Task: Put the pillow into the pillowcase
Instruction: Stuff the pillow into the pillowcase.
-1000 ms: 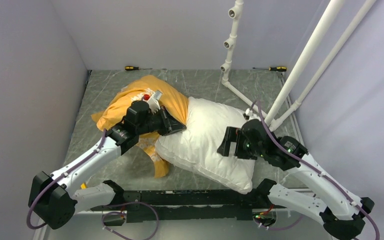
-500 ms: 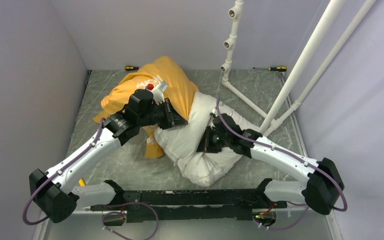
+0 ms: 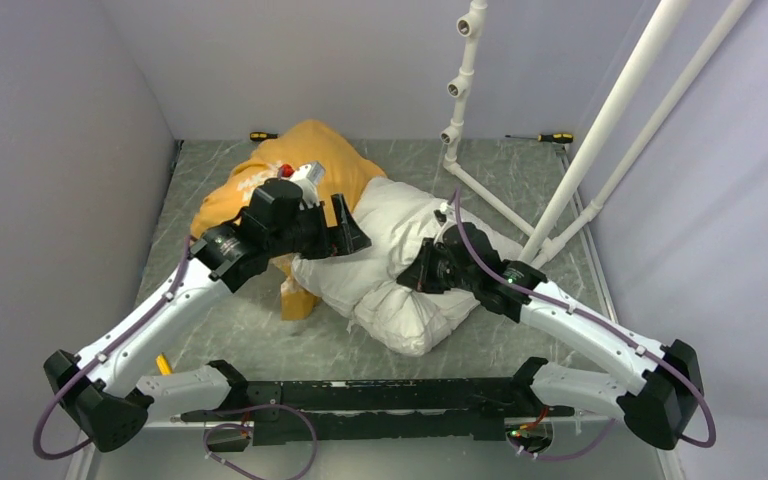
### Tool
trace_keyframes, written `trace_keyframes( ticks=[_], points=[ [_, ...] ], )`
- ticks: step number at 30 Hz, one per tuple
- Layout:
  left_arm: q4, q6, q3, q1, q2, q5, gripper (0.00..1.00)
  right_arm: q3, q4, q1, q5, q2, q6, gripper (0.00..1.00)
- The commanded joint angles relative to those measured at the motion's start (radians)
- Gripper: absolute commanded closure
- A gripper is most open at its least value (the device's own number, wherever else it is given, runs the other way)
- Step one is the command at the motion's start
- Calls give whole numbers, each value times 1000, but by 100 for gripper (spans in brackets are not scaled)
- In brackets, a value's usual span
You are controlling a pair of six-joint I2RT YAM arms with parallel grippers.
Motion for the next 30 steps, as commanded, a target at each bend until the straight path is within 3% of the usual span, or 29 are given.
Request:
trace_keyframes(
  ticks=[1, 5, 10, 13, 15, 17, 24, 30],
  points=[
    [-393, 132, 155, -29, -41, -98, 9, -50, 194, -38, 140, -37, 21, 100],
    [-589, 135, 163, 25, -114, -306, 5, -37, 188, -44, 128, -2, 27, 100],
    [-610, 79, 9, 172, -276, -206, 4, 35, 190, -54, 100, 78, 13, 100],
    [-503, 77, -70, 186, -378, -101, 1, 72, 202, -56, 54, 122, -4, 100],
    [-391, 81, -115, 186, -395, 4, 6, 71, 246, -58, 24, 136, 0, 100],
    [-381, 77, -104, 186, -350, 59, 11, 64, 280, -62, 0, 140, 24, 100],
    [-553, -83, -160, 188, -373, -137, 1, 97, 333, -78, -37, 176, 86, 100],
    [-439, -280, -415, 203, -373, -61, 1, 132, 329, -112, -75, 219, 113, 100]
  ],
)
